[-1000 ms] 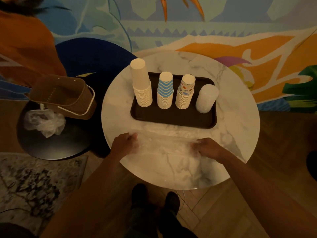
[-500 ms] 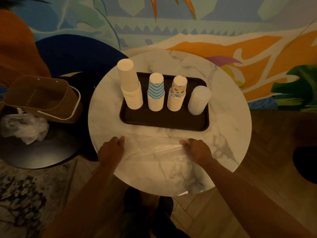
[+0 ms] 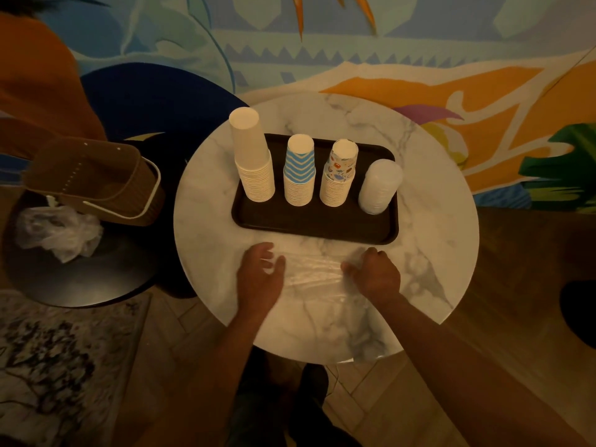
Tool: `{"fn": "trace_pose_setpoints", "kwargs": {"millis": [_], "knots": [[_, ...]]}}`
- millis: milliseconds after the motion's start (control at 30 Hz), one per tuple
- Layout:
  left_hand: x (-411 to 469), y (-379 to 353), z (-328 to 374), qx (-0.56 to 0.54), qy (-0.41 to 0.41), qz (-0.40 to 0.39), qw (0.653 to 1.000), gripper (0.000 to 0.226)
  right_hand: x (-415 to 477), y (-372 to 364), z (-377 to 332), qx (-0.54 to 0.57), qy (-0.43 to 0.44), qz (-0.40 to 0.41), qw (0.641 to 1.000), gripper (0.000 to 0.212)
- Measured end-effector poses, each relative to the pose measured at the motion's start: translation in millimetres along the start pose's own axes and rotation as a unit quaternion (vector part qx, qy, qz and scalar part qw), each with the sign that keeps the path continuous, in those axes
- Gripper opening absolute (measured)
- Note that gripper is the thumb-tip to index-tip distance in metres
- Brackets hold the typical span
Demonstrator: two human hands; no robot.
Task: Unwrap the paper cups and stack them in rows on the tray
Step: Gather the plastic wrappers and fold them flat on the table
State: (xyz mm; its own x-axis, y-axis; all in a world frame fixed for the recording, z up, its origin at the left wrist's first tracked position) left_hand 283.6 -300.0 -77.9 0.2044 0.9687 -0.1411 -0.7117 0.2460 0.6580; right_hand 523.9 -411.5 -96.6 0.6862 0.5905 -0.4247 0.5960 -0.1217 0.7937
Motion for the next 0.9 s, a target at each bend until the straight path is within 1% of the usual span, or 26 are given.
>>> {"fn": "trace_pose_setpoints", "kwargs": {"millis": [100, 167, 267, 333, 400, 467, 500, 567, 600, 667, 733, 767, 833, 900], "knots": [[-22.5, -34.7, 8.3, -0.046, 0.024, -0.105, 0.993, 0.053, -0.6, 0.9, -1.7, -0.002, 0.0, -0.01, 1.0, 0.056], [-32.1, -46.8, 9.1, -0.045, 0.045, -0.139, 0.988, 0.061, -2.2, 2.8, -3.0, 0.0, 0.005, -0.011, 1.0, 0.05], [-36.4, -52.2, 5.5, -0.029, 0.057, -0.146, 0.987, 0.067, -4.4, 4.7, -3.2, 0.005, 0.011, -0.024, 1.0, 0.035], [-36.5, -51.9, 5.3, -0.014, 0.051, -0.149, 0.987, 0.07, -5.9, 6.5, -1.5, 0.038, 0.008, -0.034, 0.999, 0.027], [-36.1, -50.9, 4.9, -0.003, 0.056, -0.154, 0.986, 0.074, -8.1, 7.5, -0.7, 0.077, 0.004, -0.057, 0.995, 0.026], [-35.8, -50.6, 3.7, -0.005, 0.068, -0.164, 0.984, 0.08, -11.5, 10.3, -2.9, 0.134, -0.018, -0.103, 0.985, 0.024], [-35.9, -50.7, 3.5, -0.01, 0.075, -0.172, 0.982, 0.083, -13.7, 12.7, -4.6, 0.175, -0.042, -0.133, 0.975, 0.022], [-37.9, -50.3, 4.9, -0.027, 0.08, -0.197, 0.977, 0.087, -24.0, 21.3, -13.9, 0.237, -0.095, -0.218, 0.942, 0.02], [-39.9, -48.7, 6.6, -0.037, 0.077, -0.212, 0.974, 0.087, -30.0, 25.4, -20.2, 0.261, -0.114, -0.26, 0.922, 0.02], [-45.1, -40.9, 11.4, -0.053, 0.064, -0.234, 0.969, 0.084, -40.9, 31.3, -35.1, 0.334, -0.143, -0.317, 0.876, 0.018], [-49.6, -31.7, 12.3, -0.093, 0.056, -0.252, 0.962, 0.086, -47.2, 32.7, -49.9, 0.407, -0.163, -0.332, 0.835, 0.014], [-50.9, -29.5, 9.7, -0.128, 0.054, -0.26, 0.956, 0.09, -48.3, 31.2, -56.8, 0.439, -0.168, -0.326, 0.82, 0.018], [-51.6, -25.4, 3.3, -0.178, 0.049, -0.277, 0.943, 0.098, -48.4, 24.9, -70.8, 0.488, -0.18, -0.307, 0.797, 0.032], [-51.5, -23.2, -4.6, -0.154, 0.043, -0.299, 0.941, 0.11, -49.7, 16.9, -86.3, 0.517, -0.189, -0.297, 0.78, 0.037]]}}
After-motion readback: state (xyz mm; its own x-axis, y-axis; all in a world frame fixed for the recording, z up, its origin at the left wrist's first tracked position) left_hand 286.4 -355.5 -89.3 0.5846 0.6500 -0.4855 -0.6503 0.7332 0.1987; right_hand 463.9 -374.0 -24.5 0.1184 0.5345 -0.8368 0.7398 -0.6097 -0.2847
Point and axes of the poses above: each hand's wrist, its own x-axis towards the middle knuckle, its own y-axis out of the back of the hand, z = x × y, the point moved 4 cm from there along x, towards the middle knuckle, and after that the axes turned 12 degrees about x, right-handed, at the moved point
